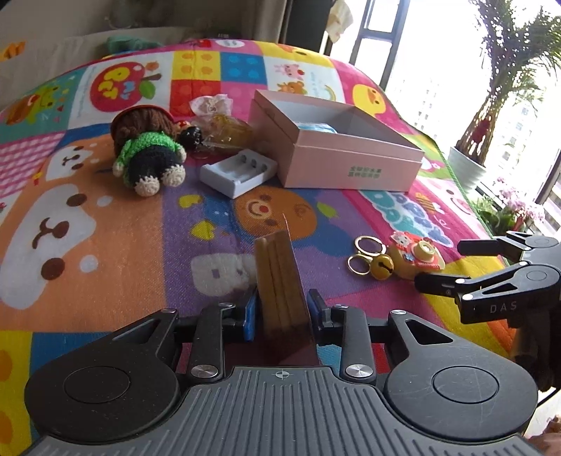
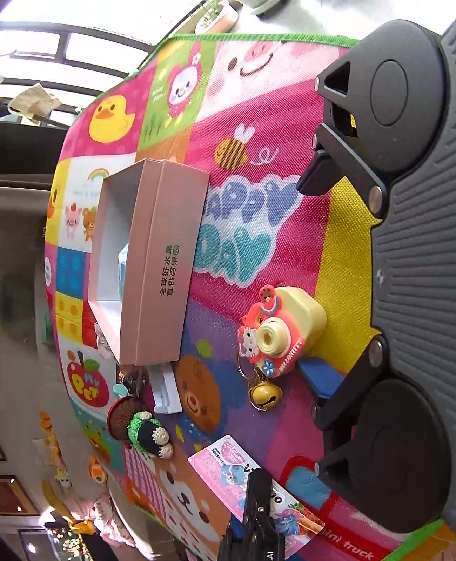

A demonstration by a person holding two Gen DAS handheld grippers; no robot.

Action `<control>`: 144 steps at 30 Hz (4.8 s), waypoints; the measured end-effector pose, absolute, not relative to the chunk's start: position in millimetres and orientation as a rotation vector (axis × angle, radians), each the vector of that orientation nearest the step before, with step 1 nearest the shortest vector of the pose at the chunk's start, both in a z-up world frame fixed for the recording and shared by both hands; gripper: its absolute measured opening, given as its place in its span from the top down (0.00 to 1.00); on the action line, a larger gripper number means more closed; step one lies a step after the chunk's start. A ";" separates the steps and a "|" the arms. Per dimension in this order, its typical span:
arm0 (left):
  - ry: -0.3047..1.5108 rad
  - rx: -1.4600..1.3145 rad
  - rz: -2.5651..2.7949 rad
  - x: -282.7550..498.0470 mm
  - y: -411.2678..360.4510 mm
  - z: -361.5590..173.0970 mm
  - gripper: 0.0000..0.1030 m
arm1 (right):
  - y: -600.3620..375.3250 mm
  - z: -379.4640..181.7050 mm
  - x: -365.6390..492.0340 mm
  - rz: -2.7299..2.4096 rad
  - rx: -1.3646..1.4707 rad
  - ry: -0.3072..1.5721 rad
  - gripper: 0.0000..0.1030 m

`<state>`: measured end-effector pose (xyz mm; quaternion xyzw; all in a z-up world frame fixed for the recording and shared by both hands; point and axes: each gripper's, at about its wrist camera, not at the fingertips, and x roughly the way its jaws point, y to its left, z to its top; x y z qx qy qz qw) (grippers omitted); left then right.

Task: Organize objects
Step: 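Grasp the wooden sticks with the left gripper while the right grasps the yellow keychain toy, then carry the wooden sticks and yellow keychain toy into the pink box with both grippers, then grasp the knitted doll with the left gripper, then hold the knitted doll in the left gripper while the right grasps the white battery holder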

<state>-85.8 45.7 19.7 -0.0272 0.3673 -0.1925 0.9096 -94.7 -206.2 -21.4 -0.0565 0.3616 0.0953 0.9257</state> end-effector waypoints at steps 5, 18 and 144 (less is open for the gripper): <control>0.751 -0.096 -0.389 -86.3 49.5 18.4 0.69 | -191.9 -22.1 -90.5 0.234 -0.067 0.755 0.09; 0.761 -0.131 -0.371 -85.3 50.8 19.2 0.72 | -182.8 -8.6 -93.4 0.275 -0.091 0.720 0.44; 0.662 -0.374 -0.327 -41.0 93.3 4.7 0.46 | -155.7 -3.1 -89.4 0.432 -0.226 0.770 0.55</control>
